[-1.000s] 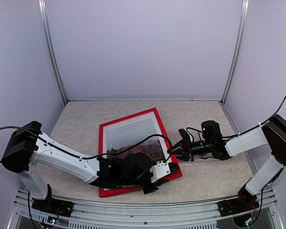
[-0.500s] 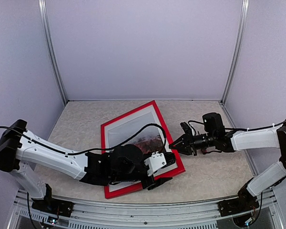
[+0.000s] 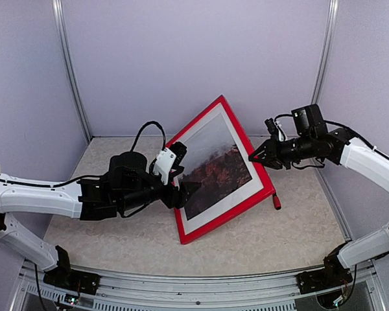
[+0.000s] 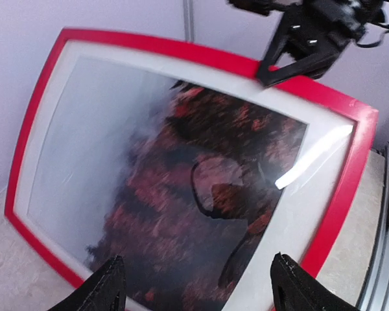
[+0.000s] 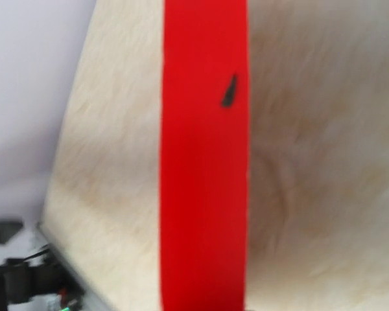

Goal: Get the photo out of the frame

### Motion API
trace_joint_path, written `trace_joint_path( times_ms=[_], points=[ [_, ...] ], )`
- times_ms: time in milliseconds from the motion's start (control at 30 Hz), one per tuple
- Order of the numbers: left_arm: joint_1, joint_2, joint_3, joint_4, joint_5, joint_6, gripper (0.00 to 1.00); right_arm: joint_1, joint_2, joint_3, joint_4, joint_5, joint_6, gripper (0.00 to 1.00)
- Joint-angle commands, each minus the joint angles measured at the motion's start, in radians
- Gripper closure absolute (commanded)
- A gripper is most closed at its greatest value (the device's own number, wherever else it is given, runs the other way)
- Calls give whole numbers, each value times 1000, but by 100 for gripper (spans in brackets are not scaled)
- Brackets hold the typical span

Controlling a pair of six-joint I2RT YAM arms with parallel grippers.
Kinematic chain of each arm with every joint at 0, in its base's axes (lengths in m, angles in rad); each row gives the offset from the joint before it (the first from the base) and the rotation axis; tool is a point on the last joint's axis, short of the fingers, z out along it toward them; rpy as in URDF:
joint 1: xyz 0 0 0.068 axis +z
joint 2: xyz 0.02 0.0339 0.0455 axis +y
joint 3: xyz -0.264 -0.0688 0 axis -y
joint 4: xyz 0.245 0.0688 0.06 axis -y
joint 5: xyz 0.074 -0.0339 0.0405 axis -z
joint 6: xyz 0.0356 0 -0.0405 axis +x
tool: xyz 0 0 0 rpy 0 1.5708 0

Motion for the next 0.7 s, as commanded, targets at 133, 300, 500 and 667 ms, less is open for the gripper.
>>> trace_joint_path(
  times_ms=[133,300,500,667],
  points=[
    [185,-78,-60,-114,-118,-247,26,-3,77,390,-146,400,-433,100],
    [294,-109,-102,-159,-124,-332,28,135,195,638,-233,644,-571,100],
    [489,-150,-151,-233,-83,-431,28,375,344,761,-262,987,-732,100],
    [639,-194,-204,-283,-41,-473,28,508,412,697,-215,1111,-814,100]
  ],
)
